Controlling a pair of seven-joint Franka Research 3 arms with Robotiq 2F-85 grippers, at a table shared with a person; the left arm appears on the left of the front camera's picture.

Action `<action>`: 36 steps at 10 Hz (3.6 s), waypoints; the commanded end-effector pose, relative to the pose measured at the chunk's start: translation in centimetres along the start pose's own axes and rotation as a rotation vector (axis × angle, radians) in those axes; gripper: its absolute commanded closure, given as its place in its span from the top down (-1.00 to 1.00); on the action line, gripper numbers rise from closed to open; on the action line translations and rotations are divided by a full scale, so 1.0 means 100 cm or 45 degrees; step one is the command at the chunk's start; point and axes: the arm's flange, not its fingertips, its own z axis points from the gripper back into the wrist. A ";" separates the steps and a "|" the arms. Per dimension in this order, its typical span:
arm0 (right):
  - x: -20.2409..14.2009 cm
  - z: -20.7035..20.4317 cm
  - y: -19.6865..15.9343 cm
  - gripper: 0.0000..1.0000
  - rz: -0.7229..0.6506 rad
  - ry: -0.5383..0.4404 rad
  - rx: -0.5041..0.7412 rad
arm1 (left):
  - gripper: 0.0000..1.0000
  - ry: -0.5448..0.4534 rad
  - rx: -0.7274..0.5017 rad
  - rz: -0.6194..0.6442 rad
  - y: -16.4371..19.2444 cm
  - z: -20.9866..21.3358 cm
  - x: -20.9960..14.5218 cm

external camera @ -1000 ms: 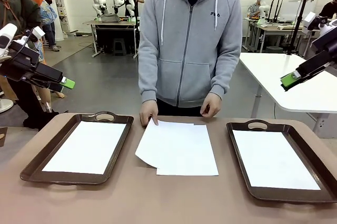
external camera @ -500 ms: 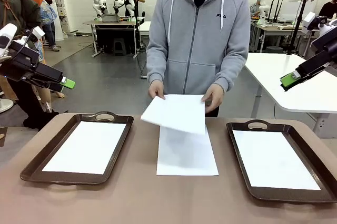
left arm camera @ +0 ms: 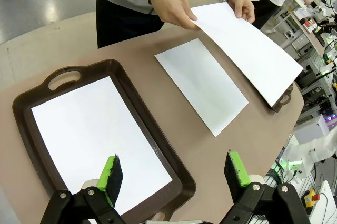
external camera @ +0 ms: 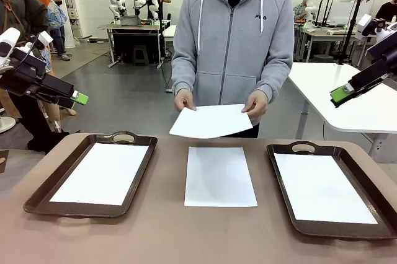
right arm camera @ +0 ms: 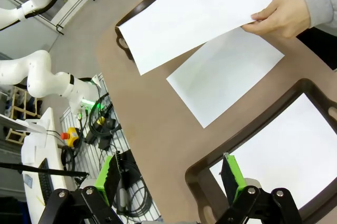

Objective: Sort the A4 documents.
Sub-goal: Receive the A4 Paper.

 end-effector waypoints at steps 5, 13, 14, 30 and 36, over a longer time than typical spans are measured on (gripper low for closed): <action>-0.001 -0.002 -0.001 1.00 0.001 -0.012 0.006 | 1.00 -0.011 0.000 0.007 0.000 -0.001 0.000; -0.001 -0.002 -0.001 1.00 0.001 -0.012 0.006 | 1.00 -0.011 0.000 0.007 0.000 -0.001 0.000; -0.001 -0.002 -0.001 1.00 0.001 -0.012 0.006 | 1.00 -0.011 0.000 0.007 0.000 -0.001 0.000; -0.001 -0.002 -0.001 1.00 0.001 -0.012 0.006 | 1.00 -0.011 0.000 0.007 0.000 -0.001 0.000; -0.001 -0.002 -0.001 1.00 0.001 -0.012 0.006 | 1.00 -0.011 0.000 0.007 0.000 -0.001 0.000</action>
